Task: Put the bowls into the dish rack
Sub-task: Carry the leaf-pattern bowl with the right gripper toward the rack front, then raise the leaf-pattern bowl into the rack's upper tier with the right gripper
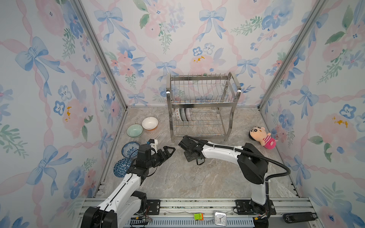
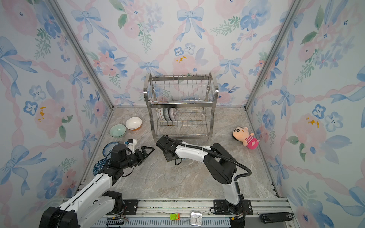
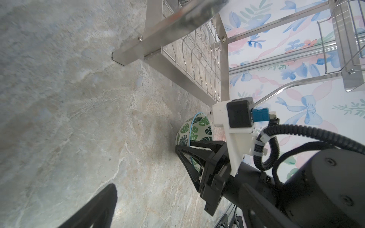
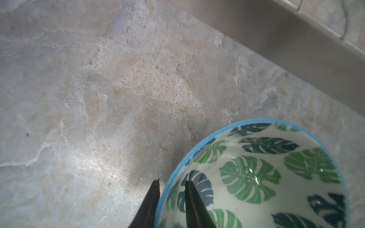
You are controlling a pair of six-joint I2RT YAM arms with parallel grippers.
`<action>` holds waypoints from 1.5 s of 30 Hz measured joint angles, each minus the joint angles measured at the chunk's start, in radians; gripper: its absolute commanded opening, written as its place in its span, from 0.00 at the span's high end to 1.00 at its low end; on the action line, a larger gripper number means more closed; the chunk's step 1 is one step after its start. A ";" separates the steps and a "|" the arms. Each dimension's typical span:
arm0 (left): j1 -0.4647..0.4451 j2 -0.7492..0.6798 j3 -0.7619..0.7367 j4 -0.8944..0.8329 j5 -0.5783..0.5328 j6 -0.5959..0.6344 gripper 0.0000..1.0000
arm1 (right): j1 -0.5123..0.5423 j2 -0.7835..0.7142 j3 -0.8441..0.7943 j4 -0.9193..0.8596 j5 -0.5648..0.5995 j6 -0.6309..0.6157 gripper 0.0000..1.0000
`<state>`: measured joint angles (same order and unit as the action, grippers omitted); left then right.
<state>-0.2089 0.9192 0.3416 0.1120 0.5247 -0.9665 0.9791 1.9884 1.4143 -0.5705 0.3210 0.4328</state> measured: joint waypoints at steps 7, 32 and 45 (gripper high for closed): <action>0.000 0.000 0.000 0.000 0.000 0.000 0.02 | 0.003 -0.013 0.000 -0.002 0.065 -0.017 0.91; -0.044 0.001 0.074 -0.040 -0.027 0.041 0.02 | -0.051 -0.308 -0.234 0.232 -0.103 -0.024 1.00; -0.226 0.164 0.380 -0.140 -0.193 0.163 0.02 | -0.316 -0.571 -0.515 0.658 -0.303 0.014 1.00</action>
<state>-0.4347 1.0836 0.7219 -0.0284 0.3313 -0.8032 0.6628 1.4178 0.8989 0.0879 0.0177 0.4469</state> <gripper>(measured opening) 0.980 0.098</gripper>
